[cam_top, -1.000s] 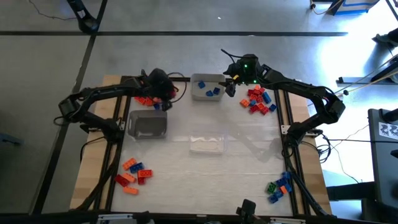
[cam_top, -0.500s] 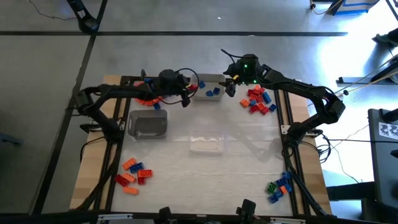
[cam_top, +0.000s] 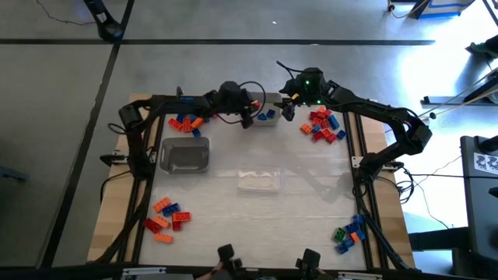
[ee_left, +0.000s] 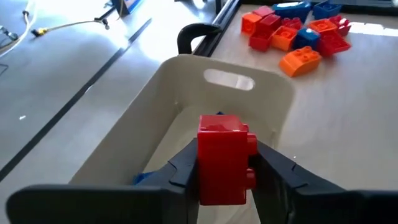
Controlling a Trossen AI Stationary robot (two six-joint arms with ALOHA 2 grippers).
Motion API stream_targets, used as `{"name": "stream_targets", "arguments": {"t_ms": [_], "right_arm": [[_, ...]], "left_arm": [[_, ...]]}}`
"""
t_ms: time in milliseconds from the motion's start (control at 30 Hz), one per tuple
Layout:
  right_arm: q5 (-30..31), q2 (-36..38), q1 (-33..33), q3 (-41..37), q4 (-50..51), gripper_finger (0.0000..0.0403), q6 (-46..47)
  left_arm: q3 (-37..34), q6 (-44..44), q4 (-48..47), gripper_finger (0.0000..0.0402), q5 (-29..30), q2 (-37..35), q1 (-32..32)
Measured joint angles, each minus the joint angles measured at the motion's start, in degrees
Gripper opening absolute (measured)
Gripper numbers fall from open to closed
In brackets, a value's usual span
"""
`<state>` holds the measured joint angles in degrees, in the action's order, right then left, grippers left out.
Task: Sort blocks by size
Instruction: Put the small red game piece into the gray bin, then put the small blue game piece into the gray bin
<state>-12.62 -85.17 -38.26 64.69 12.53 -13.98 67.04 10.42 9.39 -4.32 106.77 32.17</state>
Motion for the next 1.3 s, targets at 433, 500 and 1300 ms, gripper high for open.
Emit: {"name": "stream_targets", "arguments": {"t_ms": [433,500,1300], "right_arm": [[0.0,0.0,0.0,0.0,0.0,0.0287,0.0],[0.0,0.0,0.0,0.0,0.1,0.0287,0.0],[0.1,0.0,0.0,0.0,0.5,0.0287,-1.0]], "left_arm": [[1.7,0.5,-8.9,0.0197,0.0,-2.0,0.5],[2.4,0.6,-13.9,0.0202,0.0,-4.7,0.5],[-10.4,3.5,-51.8,0.0163,10.1,-23.3,0.5]]}}
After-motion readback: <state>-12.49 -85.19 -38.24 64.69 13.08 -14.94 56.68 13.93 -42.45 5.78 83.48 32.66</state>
